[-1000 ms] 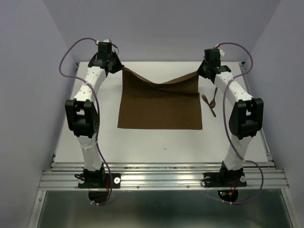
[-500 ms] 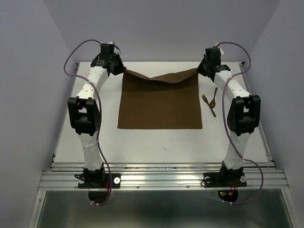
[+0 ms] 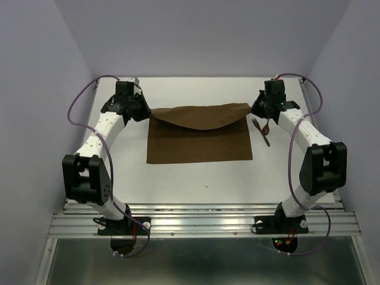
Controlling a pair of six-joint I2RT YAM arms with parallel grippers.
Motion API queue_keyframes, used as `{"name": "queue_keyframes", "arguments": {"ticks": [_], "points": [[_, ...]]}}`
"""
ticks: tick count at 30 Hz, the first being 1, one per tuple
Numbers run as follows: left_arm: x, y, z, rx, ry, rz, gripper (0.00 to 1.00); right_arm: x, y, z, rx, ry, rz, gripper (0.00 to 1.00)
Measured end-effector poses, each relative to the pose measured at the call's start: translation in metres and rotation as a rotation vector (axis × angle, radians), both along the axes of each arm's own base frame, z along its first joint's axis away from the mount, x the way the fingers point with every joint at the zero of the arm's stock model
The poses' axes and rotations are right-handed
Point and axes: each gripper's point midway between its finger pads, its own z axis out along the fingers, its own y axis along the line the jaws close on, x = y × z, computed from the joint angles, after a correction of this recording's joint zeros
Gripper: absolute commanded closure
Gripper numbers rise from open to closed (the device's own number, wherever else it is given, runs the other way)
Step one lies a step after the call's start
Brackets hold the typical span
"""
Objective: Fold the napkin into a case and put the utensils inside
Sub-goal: Fold and flatten the napkin at the center of the board.
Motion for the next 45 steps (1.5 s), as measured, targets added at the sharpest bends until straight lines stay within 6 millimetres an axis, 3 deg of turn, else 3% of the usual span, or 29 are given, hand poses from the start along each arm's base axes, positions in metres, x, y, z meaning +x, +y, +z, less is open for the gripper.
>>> {"name": "queue_keyframes", "arguments": {"ticks": [2,10,18,23,33,39,45], "points": [[-0.014,0.001,-0.005,-0.002,0.009,-0.003,1.0,-0.012,0.001,-0.001,0.012,0.006,0.007,0.99],[-0.068,0.008,-0.04,0.003,0.08,-0.008,1.0,-0.067,0.003,-0.036,0.041,0.111,0.046,0.99],[-0.105,0.012,-0.06,0.0,0.108,-0.002,1.0,-0.094,0.002,-0.051,0.047,0.157,0.056,0.99],[-0.115,0.013,-0.074,-0.002,0.149,0.007,1.0,-0.096,0.002,-0.045,0.049,0.143,0.057,0.99],[-0.119,0.014,-0.075,0.0,0.163,0.009,1.0,-0.104,0.001,-0.038,0.05,0.131,0.057,0.99],[-0.125,0.015,-0.065,-0.003,0.144,0.01,1.0,-0.111,-0.001,-0.035,0.046,0.13,0.052,0.99],[-0.131,0.016,-0.076,-0.005,0.17,0.023,1.0,-0.13,-0.003,-0.056,0.05,0.192,0.041,0.99]]}}
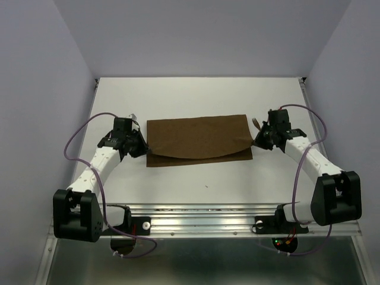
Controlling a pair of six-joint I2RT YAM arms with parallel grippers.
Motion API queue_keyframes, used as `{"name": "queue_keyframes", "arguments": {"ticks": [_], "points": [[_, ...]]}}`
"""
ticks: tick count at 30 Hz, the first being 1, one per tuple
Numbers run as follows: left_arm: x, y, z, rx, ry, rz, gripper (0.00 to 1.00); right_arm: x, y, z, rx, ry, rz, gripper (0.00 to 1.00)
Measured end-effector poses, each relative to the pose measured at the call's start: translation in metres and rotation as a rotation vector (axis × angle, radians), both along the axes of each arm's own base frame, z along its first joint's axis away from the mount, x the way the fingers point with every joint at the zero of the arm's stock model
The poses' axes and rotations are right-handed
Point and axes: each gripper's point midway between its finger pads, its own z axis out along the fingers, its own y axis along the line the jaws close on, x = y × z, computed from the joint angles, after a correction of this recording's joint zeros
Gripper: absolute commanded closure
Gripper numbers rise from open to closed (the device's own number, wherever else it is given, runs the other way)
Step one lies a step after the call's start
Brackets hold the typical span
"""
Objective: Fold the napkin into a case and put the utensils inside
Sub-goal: Fold and flatten the napkin at the center of the board.
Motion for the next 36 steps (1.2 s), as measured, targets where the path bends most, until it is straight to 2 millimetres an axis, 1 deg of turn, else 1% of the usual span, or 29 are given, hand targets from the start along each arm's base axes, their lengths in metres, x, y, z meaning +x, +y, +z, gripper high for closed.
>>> {"name": "queue_keyframes", "arguments": {"ticks": [3,7,12,16,18,20,24,27,29,31,35,36], "points": [[-0.01,0.001,-0.015,-0.003,0.048,0.014,1.0,-0.012,-0.001,-0.016,-0.002,0.046,-0.004,0.99],[-0.015,0.002,-0.031,-0.001,0.107,0.031,1.0,-0.024,-0.003,-0.033,-0.007,0.092,-0.005,0.99],[-0.015,0.002,-0.035,-0.003,0.124,0.044,1.0,-0.028,-0.004,-0.043,-0.011,0.122,-0.008,0.99],[-0.015,0.002,-0.034,0.0,0.126,0.046,1.0,-0.027,-0.003,-0.041,-0.011,0.118,-0.008,0.99],[-0.014,0.003,-0.029,0.005,0.125,0.05,1.0,-0.025,-0.003,-0.037,-0.011,0.111,-0.009,0.99],[-0.008,0.004,-0.019,0.012,0.103,0.054,1.0,-0.019,-0.003,-0.027,-0.009,0.086,-0.009,0.99],[0.007,0.006,0.012,0.016,0.014,0.067,1.0,-0.009,-0.002,-0.002,-0.003,0.014,-0.01,0.99],[0.008,0.009,0.021,0.023,-0.017,0.083,1.0,-0.008,-0.004,0.009,-0.006,-0.017,-0.016,0.99],[0.006,0.01,0.023,0.025,-0.017,0.089,1.0,-0.009,-0.004,0.01,-0.007,-0.017,-0.017,0.99],[0.004,0.011,0.02,0.028,-0.006,0.099,1.0,-0.011,-0.004,0.008,-0.005,-0.01,-0.019,0.99],[-0.007,0.012,0.003,0.026,0.044,0.113,1.0,-0.019,-0.002,-0.003,0.011,0.024,-0.022,0.99],[-0.01,0.012,-0.001,0.024,0.058,0.117,1.0,-0.024,-0.002,-0.009,0.014,0.041,-0.021,0.99]]}}
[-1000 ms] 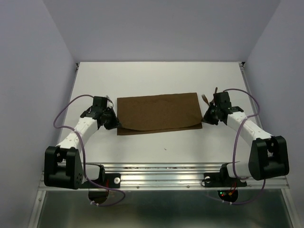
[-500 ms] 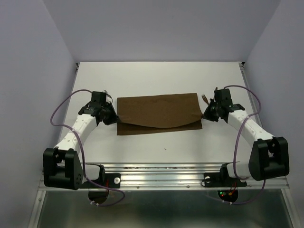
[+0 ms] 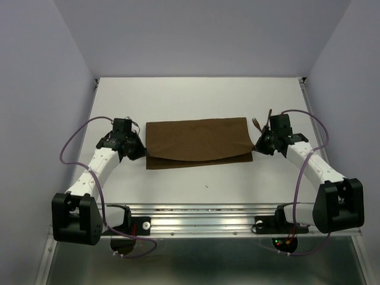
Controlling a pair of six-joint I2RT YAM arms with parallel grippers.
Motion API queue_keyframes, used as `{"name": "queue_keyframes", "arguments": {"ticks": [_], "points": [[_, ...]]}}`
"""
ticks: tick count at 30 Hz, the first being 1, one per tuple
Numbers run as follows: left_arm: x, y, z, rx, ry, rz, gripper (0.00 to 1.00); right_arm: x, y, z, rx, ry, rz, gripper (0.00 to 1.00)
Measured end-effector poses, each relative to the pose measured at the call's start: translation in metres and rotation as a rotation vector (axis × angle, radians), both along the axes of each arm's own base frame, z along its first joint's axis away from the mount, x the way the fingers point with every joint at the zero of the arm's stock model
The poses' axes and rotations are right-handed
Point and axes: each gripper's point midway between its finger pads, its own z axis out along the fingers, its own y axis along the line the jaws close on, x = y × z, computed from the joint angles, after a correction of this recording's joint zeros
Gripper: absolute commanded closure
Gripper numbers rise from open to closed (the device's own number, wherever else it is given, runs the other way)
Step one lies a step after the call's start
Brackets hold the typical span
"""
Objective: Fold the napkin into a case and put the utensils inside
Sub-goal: Fold and flatten the napkin at the center of the board.
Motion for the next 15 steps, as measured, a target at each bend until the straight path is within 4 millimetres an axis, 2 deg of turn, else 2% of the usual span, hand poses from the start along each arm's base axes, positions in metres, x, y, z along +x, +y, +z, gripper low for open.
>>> {"name": "queue_keyframes", "arguments": {"ticks": [6,15], "points": [[-0.012,-0.002,-0.017,-0.019,0.054,0.013,1.0,-0.016,-0.002,-0.021,-0.001,0.064,-0.007,0.99],[-0.015,-0.003,-0.024,-0.029,0.075,0.019,1.0,-0.019,-0.002,-0.034,-0.005,0.103,-0.017,0.99]]}}
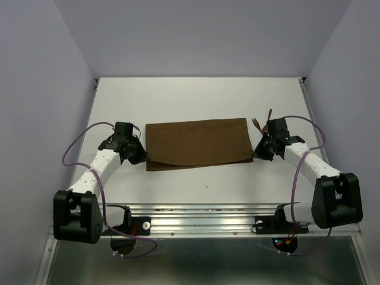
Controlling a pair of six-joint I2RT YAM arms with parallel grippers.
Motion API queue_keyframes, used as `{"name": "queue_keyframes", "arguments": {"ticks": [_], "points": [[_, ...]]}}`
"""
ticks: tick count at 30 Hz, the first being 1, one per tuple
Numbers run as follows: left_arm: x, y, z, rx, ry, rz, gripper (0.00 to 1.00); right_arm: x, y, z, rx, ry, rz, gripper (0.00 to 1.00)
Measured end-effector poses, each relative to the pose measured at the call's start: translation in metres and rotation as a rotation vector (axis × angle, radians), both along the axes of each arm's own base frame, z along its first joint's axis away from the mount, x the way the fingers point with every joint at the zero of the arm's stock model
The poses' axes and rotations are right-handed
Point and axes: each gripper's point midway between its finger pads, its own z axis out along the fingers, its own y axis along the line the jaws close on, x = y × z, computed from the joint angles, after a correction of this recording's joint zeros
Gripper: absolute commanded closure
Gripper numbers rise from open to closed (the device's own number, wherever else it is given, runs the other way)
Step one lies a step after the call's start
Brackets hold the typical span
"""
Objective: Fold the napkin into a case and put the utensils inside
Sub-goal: Fold and flatten the napkin at the center of the board.
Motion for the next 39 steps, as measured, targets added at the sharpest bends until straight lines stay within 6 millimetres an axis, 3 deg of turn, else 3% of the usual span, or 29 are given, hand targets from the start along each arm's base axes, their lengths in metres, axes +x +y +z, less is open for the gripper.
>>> {"name": "queue_keyframes", "arguments": {"ticks": [5,10,14,19,30,37,38,39], "points": [[0.002,0.001,0.008,0.006,-0.005,0.0,1.0,0.007,-0.004,0.01,-0.018,-0.028,-0.013,0.99],[0.017,-0.001,0.038,-0.003,-0.085,-0.002,1.0,0.021,-0.005,0.044,-0.018,-0.129,-0.024,0.99],[0.016,-0.001,0.047,-0.006,-0.112,-0.002,1.0,0.023,-0.005,0.055,-0.014,-0.165,-0.027,0.99],[0.011,0.0,0.041,-0.005,-0.092,0.001,1.0,0.019,-0.005,0.05,-0.013,-0.145,-0.033,0.99],[-0.024,-0.003,-0.007,-0.042,0.043,0.031,1.0,-0.005,-0.008,0.007,-0.024,-0.028,-0.043,0.99],[-0.019,-0.006,-0.011,-0.056,0.047,0.033,1.0,-0.008,-0.009,-0.005,-0.029,0.004,-0.043,0.99],[-0.019,-0.006,-0.011,-0.059,0.047,0.032,0.98,-0.007,-0.008,-0.006,-0.028,0.002,-0.043,0.91],[-0.019,-0.007,-0.011,-0.062,0.048,0.03,0.71,-0.006,-0.008,-0.006,-0.028,0.001,-0.043,0.8]]}}
